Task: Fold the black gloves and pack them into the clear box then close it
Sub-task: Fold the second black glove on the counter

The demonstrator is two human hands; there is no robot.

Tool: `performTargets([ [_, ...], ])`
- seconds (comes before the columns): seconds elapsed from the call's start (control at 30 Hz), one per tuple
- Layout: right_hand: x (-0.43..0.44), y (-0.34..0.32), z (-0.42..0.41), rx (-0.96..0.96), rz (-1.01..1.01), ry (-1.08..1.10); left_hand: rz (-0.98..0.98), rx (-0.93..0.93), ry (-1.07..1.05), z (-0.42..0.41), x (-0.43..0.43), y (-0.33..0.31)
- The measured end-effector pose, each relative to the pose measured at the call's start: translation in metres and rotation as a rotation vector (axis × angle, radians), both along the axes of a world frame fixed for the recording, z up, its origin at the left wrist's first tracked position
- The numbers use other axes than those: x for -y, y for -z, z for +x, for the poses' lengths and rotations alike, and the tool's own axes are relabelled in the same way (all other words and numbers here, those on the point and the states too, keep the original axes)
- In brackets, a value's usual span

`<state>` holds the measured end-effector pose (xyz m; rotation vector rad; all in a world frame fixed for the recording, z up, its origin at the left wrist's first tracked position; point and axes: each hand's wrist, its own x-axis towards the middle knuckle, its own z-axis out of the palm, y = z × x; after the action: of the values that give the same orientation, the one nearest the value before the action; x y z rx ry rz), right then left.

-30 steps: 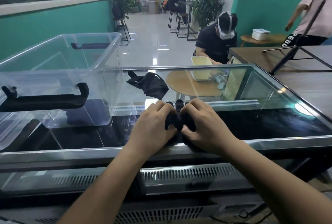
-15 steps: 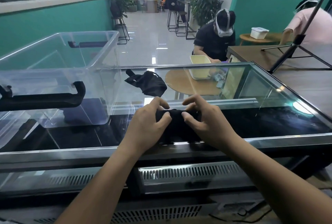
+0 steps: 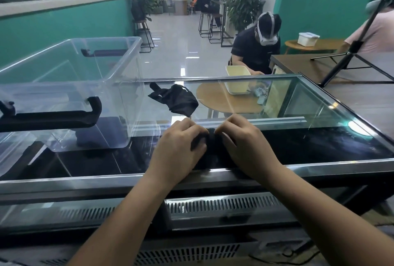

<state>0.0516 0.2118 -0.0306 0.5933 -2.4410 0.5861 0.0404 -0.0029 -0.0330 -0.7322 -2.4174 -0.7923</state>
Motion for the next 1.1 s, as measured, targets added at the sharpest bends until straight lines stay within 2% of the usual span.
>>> performTargets([
  [0.27, 0.004, -0.005, 0.006, 0.138, 0.018, -0.052, -0.036, 0.079, 0.013, 0.002, 0.003, -0.001],
  [0.73, 0.007, -0.019, 0.003, 0.125, 0.126, -0.064, -0.08, 0.05, 0.073, -0.007, 0.007, -0.018],
  [0.87, 0.01, -0.044, -0.006, 0.081, 0.133, -0.07, -0.12, -0.024, 0.089, -0.016, 0.013, -0.047],
  [1.1, 0.047, -0.141, -0.029, -0.114, 0.112, -0.131, -0.144, -0.225, 0.062, -0.023, 0.053, -0.147],
])
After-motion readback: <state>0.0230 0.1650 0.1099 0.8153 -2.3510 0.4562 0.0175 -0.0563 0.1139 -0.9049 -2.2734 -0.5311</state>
